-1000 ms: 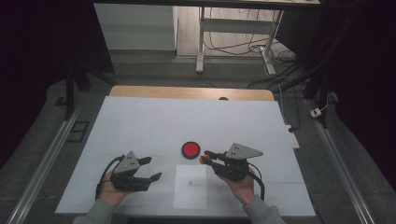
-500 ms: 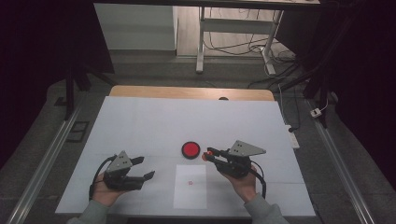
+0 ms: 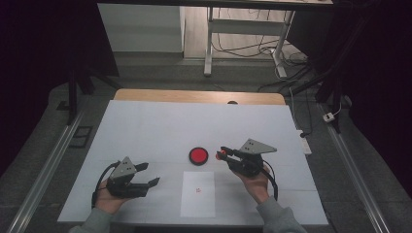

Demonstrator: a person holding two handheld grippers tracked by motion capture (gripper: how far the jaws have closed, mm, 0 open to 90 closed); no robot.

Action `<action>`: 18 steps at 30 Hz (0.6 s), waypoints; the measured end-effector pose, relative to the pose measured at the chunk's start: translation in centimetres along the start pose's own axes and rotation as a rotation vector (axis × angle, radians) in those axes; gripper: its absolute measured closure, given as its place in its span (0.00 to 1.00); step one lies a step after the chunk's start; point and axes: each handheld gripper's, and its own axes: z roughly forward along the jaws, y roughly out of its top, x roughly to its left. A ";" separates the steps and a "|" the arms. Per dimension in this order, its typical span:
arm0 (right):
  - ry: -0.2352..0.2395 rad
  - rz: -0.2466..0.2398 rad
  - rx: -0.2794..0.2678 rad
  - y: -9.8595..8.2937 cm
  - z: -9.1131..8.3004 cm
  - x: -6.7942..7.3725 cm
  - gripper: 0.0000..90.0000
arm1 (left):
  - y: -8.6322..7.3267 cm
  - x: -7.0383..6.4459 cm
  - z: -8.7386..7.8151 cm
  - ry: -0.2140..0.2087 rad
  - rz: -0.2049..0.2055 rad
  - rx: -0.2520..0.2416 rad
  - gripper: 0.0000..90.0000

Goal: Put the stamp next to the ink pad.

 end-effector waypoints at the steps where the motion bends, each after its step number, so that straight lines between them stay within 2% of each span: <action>1: -0.008 -0.001 0.002 0.0 0.2 -0.2 0.81 | 0.0 0.0 0.0 0.001 0.002 0.002 0.33; 11: -0.069 0.014 0.040 -0.5 1.8 -2.2 0.81 | -0.1 -0.1 0.4 -0.004 0.008 0.020 0.33; 18: -0.082 0.013 0.075 -0.9 3.1 -3.0 0.80 | -0.1 -0.1 0.3 -0.004 0.006 0.015 0.33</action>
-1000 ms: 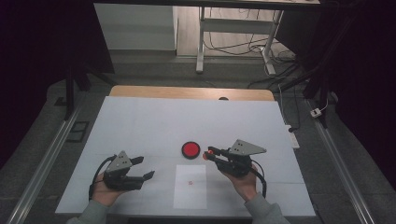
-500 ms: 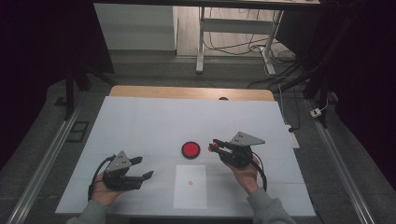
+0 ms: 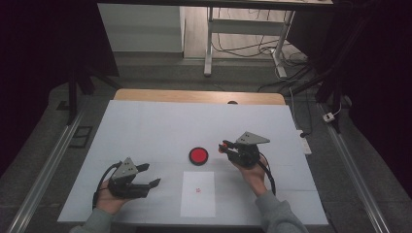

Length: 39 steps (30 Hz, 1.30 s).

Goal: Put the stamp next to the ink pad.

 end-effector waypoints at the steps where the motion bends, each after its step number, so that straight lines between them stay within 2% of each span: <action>1: 0.000 0.005 0.002 -0.1 0.3 -0.1 0.80 | 0.0 0.0 0.0 0.001 -0.001 0.001 0.33; 9: -0.024 0.016 0.068 -0.5 2.7 -1.1 0.80 | 0.0 0.0 0.1 0.006 -0.005 0.003 0.33; 14: -0.031 0.017 0.080 -0.5 3.8 -1.4 0.80 | -0.1 0.1 0.1 0.008 -0.006 0.004 0.33; 18: -0.032 0.032 0.092 -0.6 4.4 -1.6 0.80 | -0.1 0.1 0.1 0.006 -0.007 0.005 0.33; 22: -0.041 0.025 0.125 -0.9 4.9 -1.7 0.80 | -0.1 0.1 0.1 0.005 -0.008 0.006 0.33; 30: -0.040 0.034 0.141 -1.3 5.2 -1.8 0.80 | -0.1 0.2 0.1 0.005 -0.008 0.009 0.33; 32: -0.043 0.033 0.144 -1.3 5.2 -1.8 0.76 | -0.1 0.2 0.1 0.005 -0.011 0.008 0.33; 34: -0.047 0.032 0.141 -1.3 5.2 -1.8 0.65 | -0.1 0.2 0.1 0.004 -0.011 0.007 0.33; 39: -0.034 0.054 0.086 -0.9 4.4 -2.0 0.57 | -0.1 0.2 0.1 0.004 -0.010 0.006 0.33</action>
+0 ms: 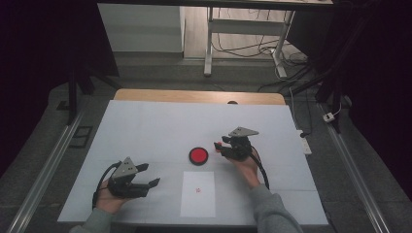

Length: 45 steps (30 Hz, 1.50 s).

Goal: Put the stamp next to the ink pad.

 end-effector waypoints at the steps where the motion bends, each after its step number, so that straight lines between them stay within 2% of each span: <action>1: 0.002 0.000 -0.007 0.1 -0.2 0.0 0.56 | 0.0 0.0 0.0 0.000 0.000 0.000 0.33; 5: 0.014 0.007 -0.031 0.2 -0.9 0.1 0.54 | -0.1 0.1 0.0 0.004 -0.006 -0.002 0.33; 10: 0.028 -0.016 -0.030 0.3 -2.0 0.5 0.52 | -0.1 0.2 -0.2 0.008 -0.009 -0.005 0.33; 17: 0.016 -0.063 -0.034 -0.4 -4.8 0.8 0.52 | -0.2 0.6 -0.2 0.015 -0.022 0.003 0.33; 19: 0.012 -0.078 -0.019 -0.8 -5.7 0.7 0.52 | -0.3 0.7 -0.2 0.015 -0.027 0.005 0.33; 27: -0.018 -0.066 -0.025 -3.4 -10.0 -0.2 0.52 | -0.4 1.0 -0.1 0.008 -0.032 0.018 0.33; 38: -0.051 -0.059 0.000 -7.9 -15.7 -1.2 0.51 | -0.5 1.0 0.1 0.000 -0.034 0.037 0.32; 41: -0.055 -0.064 -0.001 -8.5 -16.7 -1.3 0.51 | -0.5 1.0 0.1 0.003 -0.035 0.037 0.32; 45: -0.038 -0.075 -0.009 -8.8 -17.0 -1.1 0.51 | -0.5 1.0 0.1 0.006 -0.037 0.037 0.32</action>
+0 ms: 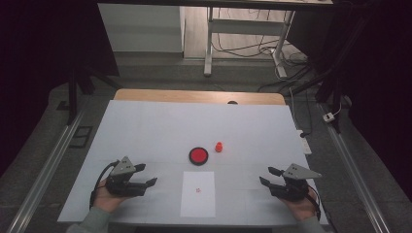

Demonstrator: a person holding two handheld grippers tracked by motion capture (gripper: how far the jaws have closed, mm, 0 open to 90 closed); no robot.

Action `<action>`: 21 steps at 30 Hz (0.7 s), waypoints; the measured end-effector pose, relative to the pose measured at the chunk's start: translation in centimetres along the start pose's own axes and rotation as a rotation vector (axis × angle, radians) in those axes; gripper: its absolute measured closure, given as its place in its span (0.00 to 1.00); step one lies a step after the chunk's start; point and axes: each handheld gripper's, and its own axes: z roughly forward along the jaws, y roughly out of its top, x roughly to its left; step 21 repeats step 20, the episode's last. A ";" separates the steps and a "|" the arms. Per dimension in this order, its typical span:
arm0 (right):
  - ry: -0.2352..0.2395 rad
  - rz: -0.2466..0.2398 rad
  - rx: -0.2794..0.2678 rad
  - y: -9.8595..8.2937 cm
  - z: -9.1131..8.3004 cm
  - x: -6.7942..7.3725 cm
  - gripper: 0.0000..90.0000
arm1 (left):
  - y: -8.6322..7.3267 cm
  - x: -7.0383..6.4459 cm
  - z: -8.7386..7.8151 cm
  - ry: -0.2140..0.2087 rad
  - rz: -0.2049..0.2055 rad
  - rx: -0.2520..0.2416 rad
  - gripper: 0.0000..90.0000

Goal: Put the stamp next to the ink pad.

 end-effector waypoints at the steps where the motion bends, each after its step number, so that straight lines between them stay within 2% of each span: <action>1: 0.003 -0.013 0.005 0.0 0.0 0.1 0.51 | 0.0 0.0 0.0 0.001 0.000 0.000 0.32; 6: 0.024 -0.029 0.012 0.2 0.3 0.4 0.51 | 0.0 0.1 0.0 0.001 -0.002 0.000 0.32; 8: 0.017 -0.039 0.024 0.2 0.3 0.5 0.51 | 0.0 0.0 0.0 0.002 -0.001 0.001 0.32; 21: 0.028 -0.034 0.018 0.2 0.4 0.4 0.50 | 0.0 0.0 0.0 0.003 0.001 -0.002 0.31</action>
